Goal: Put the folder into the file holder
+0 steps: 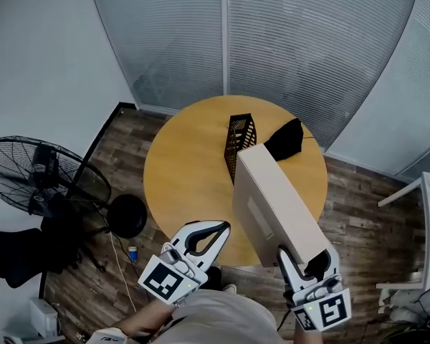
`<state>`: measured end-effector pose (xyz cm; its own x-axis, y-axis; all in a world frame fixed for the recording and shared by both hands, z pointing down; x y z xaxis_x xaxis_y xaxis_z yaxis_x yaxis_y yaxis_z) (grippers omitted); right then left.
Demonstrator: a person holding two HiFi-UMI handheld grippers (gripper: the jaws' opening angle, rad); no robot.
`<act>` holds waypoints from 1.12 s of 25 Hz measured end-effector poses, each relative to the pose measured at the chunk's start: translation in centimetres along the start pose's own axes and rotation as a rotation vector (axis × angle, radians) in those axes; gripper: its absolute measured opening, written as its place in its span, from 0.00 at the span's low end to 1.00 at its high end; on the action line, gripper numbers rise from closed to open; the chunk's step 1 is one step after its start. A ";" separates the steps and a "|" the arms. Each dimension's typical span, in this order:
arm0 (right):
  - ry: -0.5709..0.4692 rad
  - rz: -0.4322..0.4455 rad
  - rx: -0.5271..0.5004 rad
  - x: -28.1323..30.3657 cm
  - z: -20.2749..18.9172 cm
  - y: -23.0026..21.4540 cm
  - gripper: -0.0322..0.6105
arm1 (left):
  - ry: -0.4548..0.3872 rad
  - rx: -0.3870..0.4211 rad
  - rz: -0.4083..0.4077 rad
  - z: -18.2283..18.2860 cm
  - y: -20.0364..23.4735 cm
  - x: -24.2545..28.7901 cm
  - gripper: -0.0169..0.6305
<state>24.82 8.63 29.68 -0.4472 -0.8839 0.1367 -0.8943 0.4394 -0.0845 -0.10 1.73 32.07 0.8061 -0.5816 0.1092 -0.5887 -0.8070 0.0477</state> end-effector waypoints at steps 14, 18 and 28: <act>-0.018 -0.065 -0.027 10.7 3.2 -0.8 0.51 | -0.031 -0.016 -0.043 1.4 11.7 3.2 0.06; -0.016 -0.091 -0.029 13.0 3.4 -0.6 0.51 | -0.031 -0.032 -0.064 0.6 14.5 3.7 0.06; -0.008 -0.204 -0.039 16.3 3.6 -1.8 0.51 | -0.011 -0.075 -0.120 -1.5 19.1 4.9 0.06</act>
<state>19.16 -7.10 28.52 -0.2568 -0.9564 0.1391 -0.9663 0.2568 -0.0179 -7.47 -16.43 35.04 0.8712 -0.4831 0.0873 -0.4908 -0.8609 0.1339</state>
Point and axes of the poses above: the fingertips, and each gripper's own axes: x forward along the fingers, y to its left, z out of its top, the point moved 10 cm from there along -x, backward along the fingers, and after that the axes turned 6 degrees about y, right-handed, at the moved point
